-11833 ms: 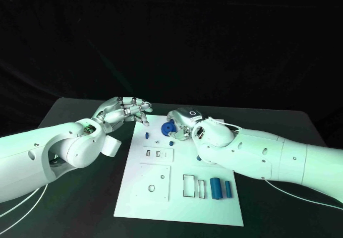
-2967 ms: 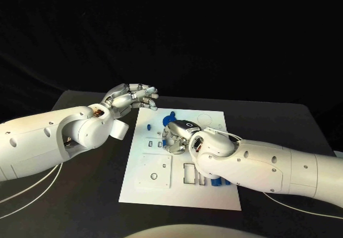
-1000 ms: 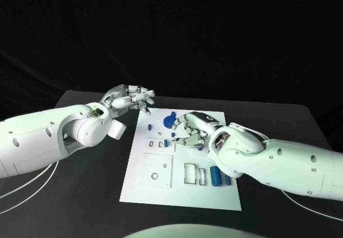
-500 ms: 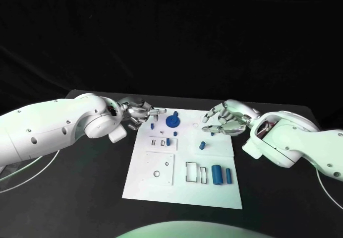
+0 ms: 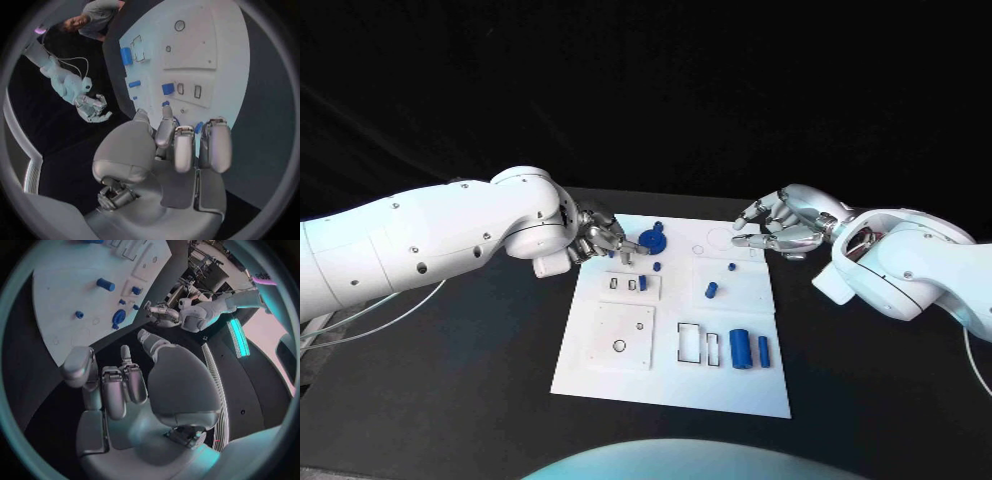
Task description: Assemble the parts on the task board
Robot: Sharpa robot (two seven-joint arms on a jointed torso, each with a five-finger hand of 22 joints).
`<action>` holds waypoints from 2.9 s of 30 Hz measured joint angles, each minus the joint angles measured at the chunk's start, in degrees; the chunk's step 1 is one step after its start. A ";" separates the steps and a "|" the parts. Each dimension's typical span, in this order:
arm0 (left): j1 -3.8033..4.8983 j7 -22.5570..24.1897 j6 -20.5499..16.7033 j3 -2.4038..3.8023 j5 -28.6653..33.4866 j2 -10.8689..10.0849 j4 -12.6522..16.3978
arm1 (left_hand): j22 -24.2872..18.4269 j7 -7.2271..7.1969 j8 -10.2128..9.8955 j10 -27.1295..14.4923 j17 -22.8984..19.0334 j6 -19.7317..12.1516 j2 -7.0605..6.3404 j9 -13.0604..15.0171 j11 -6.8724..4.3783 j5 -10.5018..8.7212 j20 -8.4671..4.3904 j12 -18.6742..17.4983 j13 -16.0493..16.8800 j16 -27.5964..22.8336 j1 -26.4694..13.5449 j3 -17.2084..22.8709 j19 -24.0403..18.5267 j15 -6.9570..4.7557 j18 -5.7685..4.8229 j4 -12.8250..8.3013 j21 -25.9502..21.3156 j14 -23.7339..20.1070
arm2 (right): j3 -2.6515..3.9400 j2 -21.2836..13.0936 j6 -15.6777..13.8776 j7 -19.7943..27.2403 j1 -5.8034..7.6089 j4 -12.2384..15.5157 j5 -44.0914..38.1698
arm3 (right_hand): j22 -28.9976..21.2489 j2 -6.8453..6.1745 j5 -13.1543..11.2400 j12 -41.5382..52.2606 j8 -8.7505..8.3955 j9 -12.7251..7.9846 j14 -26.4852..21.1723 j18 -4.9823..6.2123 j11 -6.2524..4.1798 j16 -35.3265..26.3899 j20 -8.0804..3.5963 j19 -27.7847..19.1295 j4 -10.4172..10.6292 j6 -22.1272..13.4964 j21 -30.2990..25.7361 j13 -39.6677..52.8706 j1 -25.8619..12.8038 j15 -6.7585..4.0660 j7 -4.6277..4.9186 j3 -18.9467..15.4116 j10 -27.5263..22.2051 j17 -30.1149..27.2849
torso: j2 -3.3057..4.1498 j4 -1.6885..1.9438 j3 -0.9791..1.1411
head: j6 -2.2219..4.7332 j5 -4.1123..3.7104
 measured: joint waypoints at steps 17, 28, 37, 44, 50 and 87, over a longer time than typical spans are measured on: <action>0.31 -4.79 3.93 -0.73 -0.80 4.11 -1.98 | -0.01 3.06 -13.10 1.07 -0.01 -3.27 4.81 -10.89 2.17 0.00 1.77 0.62 2.27 0.00 4.81 -7.14 0.90 2.38 -0.87 -0.08 0.49 0.06 | 0.00 0.31 0.58 -0.74 0.29 -1.19 -1.86 | -0.06 0.00 0.00 0.00 0.00 0.05 0.00 0.00 0.00 0.00 -0.22 -0.21 0.00 -0.18 -0.22 0.00 0.00 0.00 0.18 0.00 0.00 0.00 | -0.06 0.07 -0.05 | -0.66 -0.42; 0.33 -5.49 4.69 -1.44 -0.53 6.30 -3.87 | -0.01 2.85 -13.53 0.98 -0.02 -1.39 5.18 -12.02 2.26 0.00 1.77 0.59 2.63 0.00 5.18 -8.39 0.90 2.38 -0.86 -0.10 0.71 0.06 | 0.01 0.36 0.66 -1.14 0.31 -1.76 -2.21 | -0.06 0.00 0.00 0.00 0.00 0.05 0.00 0.00 0.00 0.00 -0.22 -0.21 -0.01 -0.18 -0.22 -0.01 0.01 0.00 0.18 0.00 0.00 0.00 | 0.01 0.04 -0.12 | -0.80 -0.39; 0.32 -5.74 4.89 -2.21 -0.38 7.35 -5.17 | -0.02 2.42 -13.53 0.96 -0.02 1.30 6.31 -12.77 2.29 1.13 1.76 0.59 3.02 0.00 6.31 -9.59 0.90 2.38 -0.86 -0.35 0.71 0.06 | 0.01 0.35 0.65 -1.26 0.33 -1.81 -2.31 | -0.24 -0.01 0.00 -0.34 0.00 0.10 0.00 0.00 0.01 0.00 -0.22 -0.21 -0.01 -0.38 -0.54 -0.01 0.01 0.00 -0.02 0.00 -0.42 -0.01 | 0.07 0.06 -0.12 | -1.09 -0.38; 0.32 -5.89 5.23 -2.41 -0.23 7.62 -5.82 | -0.03 2.11 -13.53 1.12 -0.02 2.62 6.80 -13.23 2.13 2.26 1.76 0.43 3.03 0.00 7.57 -9.96 0.90 2.39 -0.85 -0.27 0.71 0.06 | 0.01 0.31 0.65 -1.33 0.35 -1.81 -2.35 | -0.24 -0.01 0.00 -0.34 0.00 0.10 0.00 0.00 0.10 0.00 -0.22 -0.21 -0.01 -0.38 -0.54 0.04 0.01 0.00 -0.02 0.00 -0.50 -0.01 | 0.07 0.06 -0.13 | -1.42 -0.40; 0.31 -6.00 5.60 -2.46 -0.12 7.82 -5.93 | -0.03 1.46 -12.18 1.11 -0.03 5.40 7.17 -13.10 2.10 3.14 1.76 0.35 3.36 0.00 8.73 -10.85 0.90 2.01 -0.85 -0.34 0.71 -0.04 | 0.01 0.36 0.66 -1.38 0.36 -1.91 -2.37 | -0.33 -0.01 0.00 -0.34 0.00 0.09 0.00 0.01 0.10 0.00 -0.22 -0.21 -0.01 -0.38 -0.54 0.04 0.01 0.00 -0.02 0.00 -0.50 0.00 | 0.08 0.08 -0.13 | -1.66 -0.51; 0.29 -6.28 6.66 -2.80 0.41 9.29 -7.64 | -0.04 0.72 -9.76 0.80 -0.03 6.91 7.66 -11.60 1.79 4.03 1.01 0.36 3.66 -0.01 10.69 -11.31 1.00 1.36 -0.84 -0.49 0.71 0.08 | 0.01 0.75 1.44 -1.72 0.37 -2.36 -2.41 | -0.45 -0.01 -0.01 -0.34 0.00 0.20 0.00 0.00 0.10 0.00 -0.01 -0.41 0.14 -0.38 -0.77 0.02 0.01 -0.01 -0.02 0.16 -0.50 0.03 | -0.02 0.10 -0.06 | -2.36 -0.64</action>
